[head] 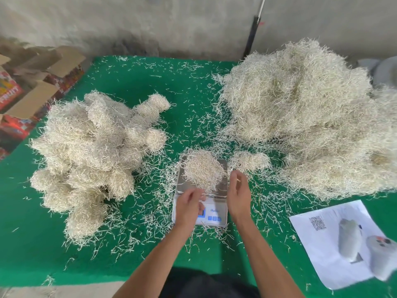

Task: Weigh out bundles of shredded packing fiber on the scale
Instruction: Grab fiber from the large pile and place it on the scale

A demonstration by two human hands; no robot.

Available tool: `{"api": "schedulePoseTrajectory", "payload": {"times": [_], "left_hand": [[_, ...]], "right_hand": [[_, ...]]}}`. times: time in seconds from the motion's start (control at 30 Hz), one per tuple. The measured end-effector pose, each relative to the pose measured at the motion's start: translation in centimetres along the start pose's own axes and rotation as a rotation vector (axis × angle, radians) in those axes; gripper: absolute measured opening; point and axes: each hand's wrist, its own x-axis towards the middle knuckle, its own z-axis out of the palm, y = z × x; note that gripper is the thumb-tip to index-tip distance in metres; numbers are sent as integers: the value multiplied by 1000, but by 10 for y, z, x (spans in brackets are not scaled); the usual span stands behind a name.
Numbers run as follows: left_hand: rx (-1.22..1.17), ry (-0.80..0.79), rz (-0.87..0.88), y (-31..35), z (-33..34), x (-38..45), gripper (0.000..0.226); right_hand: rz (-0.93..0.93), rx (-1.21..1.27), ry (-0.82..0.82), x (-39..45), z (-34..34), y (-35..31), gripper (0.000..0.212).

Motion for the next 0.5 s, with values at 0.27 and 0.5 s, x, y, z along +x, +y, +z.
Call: {"api": "schedulePoseTrajectory", "payload": {"times": [0.27,0.5], "left_hand": [[255,311,315,36,-39,57,56],[483,-165,171,66,-12,106,58]], "right_hand": [[120,149,48,11,22,-15,37],[147,200,-49,32,54,-36,38]]}}
